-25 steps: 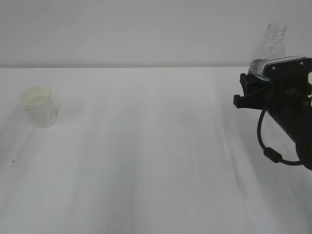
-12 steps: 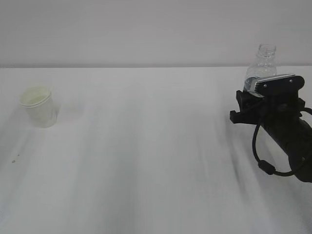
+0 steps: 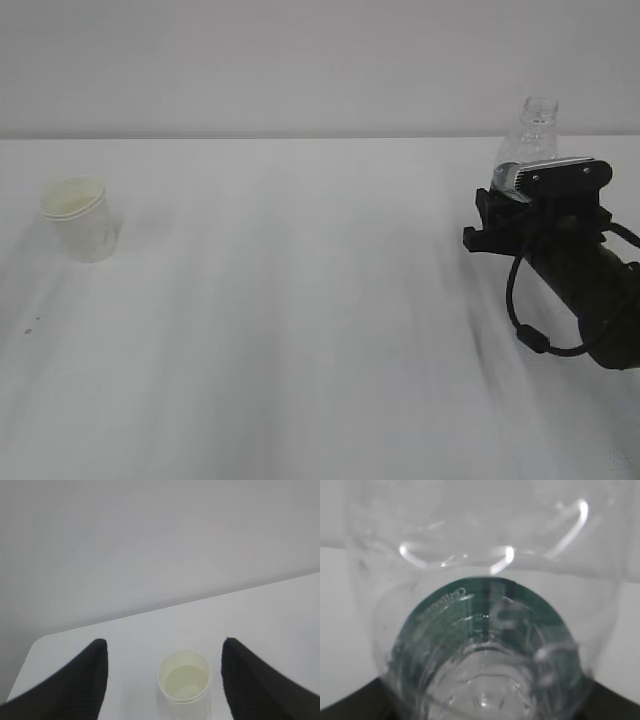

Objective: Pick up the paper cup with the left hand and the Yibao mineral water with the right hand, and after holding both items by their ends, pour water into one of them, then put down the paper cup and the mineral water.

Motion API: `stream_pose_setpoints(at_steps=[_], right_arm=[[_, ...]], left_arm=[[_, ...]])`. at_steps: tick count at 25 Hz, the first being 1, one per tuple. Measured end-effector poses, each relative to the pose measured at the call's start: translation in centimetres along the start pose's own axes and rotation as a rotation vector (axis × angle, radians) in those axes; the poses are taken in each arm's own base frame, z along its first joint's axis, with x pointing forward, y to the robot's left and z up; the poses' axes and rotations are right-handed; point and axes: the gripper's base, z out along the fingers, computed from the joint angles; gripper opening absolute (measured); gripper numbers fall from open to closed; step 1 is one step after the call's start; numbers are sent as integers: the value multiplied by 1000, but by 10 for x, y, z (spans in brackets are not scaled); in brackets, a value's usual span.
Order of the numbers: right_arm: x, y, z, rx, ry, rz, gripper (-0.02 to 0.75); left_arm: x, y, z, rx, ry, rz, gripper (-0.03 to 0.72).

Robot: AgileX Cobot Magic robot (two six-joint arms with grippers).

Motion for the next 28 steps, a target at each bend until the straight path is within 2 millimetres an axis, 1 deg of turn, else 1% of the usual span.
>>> stream_pose_setpoints(at_steps=[9, 11, 23, 28], right_arm=[[-1, 0, 1, 0, -5, 50, 419], [0, 0, 5, 0, -8, 52, 419], [18, 4, 24, -6, 8, 47, 419], [27, 6, 30, -8, 21, 46, 419]], left_arm=[[0, 0, 0, 0, 0, 0, 502], [0, 0, 0, 1, 0, 2, 502], [0, -1, 0, 12, -1, 22, 501], [3, -1, 2, 15, 14, 22, 498]])
